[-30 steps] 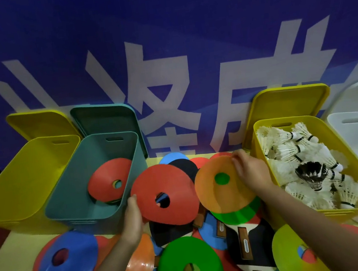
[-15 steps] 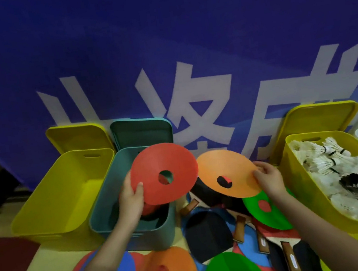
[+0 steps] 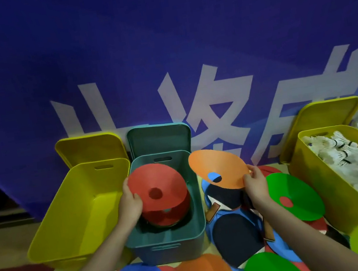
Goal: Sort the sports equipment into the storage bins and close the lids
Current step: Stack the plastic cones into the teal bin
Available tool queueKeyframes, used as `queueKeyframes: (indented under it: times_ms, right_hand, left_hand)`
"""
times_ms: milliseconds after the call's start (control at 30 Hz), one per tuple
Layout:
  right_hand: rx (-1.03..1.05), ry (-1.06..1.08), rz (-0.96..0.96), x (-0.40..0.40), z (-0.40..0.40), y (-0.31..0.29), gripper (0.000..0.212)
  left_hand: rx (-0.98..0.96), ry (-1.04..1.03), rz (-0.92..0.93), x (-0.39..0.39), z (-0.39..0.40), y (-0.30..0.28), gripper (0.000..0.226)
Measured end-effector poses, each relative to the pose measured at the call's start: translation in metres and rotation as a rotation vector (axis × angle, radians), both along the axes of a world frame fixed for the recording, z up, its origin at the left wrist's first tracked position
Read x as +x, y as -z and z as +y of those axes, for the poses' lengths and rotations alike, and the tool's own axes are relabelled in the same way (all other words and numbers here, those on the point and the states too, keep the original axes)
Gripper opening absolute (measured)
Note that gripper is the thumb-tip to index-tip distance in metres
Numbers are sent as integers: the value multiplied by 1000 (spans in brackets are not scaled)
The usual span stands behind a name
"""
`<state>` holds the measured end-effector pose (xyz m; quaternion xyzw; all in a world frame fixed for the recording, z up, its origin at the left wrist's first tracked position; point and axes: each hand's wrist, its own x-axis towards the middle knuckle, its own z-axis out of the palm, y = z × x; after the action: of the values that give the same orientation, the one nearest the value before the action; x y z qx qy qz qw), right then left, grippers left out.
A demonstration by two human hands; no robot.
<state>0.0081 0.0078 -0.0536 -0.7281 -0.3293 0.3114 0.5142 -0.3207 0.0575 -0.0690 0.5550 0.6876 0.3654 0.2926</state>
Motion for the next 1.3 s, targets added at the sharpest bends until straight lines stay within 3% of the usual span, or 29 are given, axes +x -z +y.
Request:
queueKeyframes:
  times_ms: [200, 367, 500, 633, 800, 900, 967, 1067, 1200, 1300]
  right_hand:
    - [-1, -25, -88, -24, -3, 5, 41]
    - [20, -39, -142, -43, 3, 2, 41]
    - [0, -60, -168, -62, 11, 4, 40]
    - [-18, -141, -207, -82, 15, 11, 38]
    - [-53, -196, -225, -94, 20, 15, 36]
    - [-62, -219, -283, -97, 26, 15, 35]
    - [-60, -238, -347, -99, 31, 12, 33]
    - [-83, -270, -444, -105, 40, 6, 31]
    - [-5, -380, -638, -119, 54, -4, 32]
    - [-81, -495, -747, -144, 70, -2, 39]
  left_hand:
    - [-165, 113, 134, 9, 41, 40, 55]
    - [-280, 90, 183, 11, 48, 66, 46]
    - [-331, 106, 181, 18, 43, 74, 64]
    - [-153, 126, 181, 18, 45, 60, 65]
    - [156, 92, -136, 0, 42, 16, 49]
    - [276, 121, 63, -21, 42, 7, 47]
    - [147, 129, 225, -34, 42, 15, 53]
    - [-136, 187, 151, -42, 36, 32, 62]
    - [-110, 158, 126, -43, 37, 37, 61]
    - [-119, 157, 90, -41, 36, 36, 59]
